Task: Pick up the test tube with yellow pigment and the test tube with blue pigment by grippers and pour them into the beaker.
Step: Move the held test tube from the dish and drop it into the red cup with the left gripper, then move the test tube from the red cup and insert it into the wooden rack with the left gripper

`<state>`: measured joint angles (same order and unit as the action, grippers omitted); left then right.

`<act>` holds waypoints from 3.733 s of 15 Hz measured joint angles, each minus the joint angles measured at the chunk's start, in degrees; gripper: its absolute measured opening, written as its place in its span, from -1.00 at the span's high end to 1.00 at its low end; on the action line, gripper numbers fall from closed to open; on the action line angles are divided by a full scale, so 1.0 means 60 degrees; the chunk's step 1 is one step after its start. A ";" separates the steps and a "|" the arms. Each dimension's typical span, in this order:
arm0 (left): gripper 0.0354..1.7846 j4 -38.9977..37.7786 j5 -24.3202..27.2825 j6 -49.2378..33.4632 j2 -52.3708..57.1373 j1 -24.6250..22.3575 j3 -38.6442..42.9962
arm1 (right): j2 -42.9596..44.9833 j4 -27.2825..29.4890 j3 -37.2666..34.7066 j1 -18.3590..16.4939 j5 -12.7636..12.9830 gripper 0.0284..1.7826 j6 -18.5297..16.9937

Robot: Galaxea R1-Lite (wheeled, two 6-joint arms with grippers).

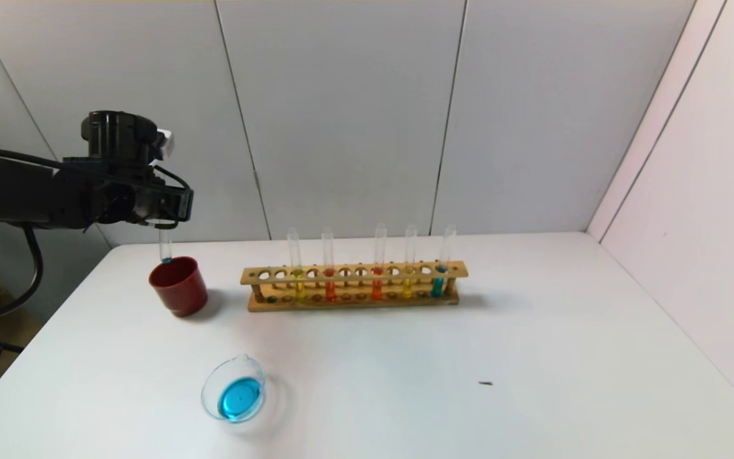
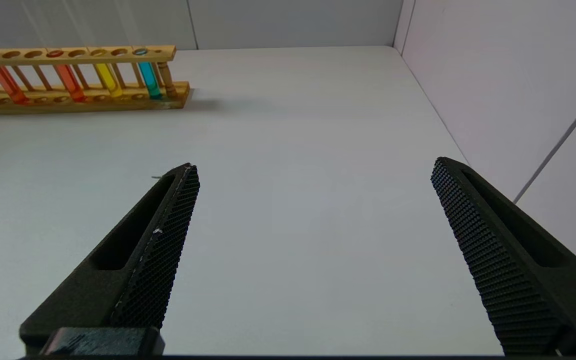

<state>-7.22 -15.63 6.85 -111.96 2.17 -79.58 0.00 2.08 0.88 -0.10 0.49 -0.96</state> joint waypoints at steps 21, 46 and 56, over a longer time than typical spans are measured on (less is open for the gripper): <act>0.67 -0.2991 0.0319 -0.0274 -0.0203 -0.0008 0.3464 | 0.0000 0.0004 0.0000 0.0000 0.0004 -0.91 0.0000; -0.96 -0.3653 -0.1829 -0.1546 0.4005 0.3822 0.6800 | 0.0000 0.0004 0.0000 0.0000 0.0000 -0.91 0.0000; -0.96 -0.5715 -0.3224 -0.3204 0.2334 0.5632 0.6829 | 0.0000 0.0004 0.0000 0.0000 0.0000 -0.91 0.0000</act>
<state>-41.51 -34.97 -12.37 -97.95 35.96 -38.61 0.00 2.11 0.88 -0.10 0.49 -0.96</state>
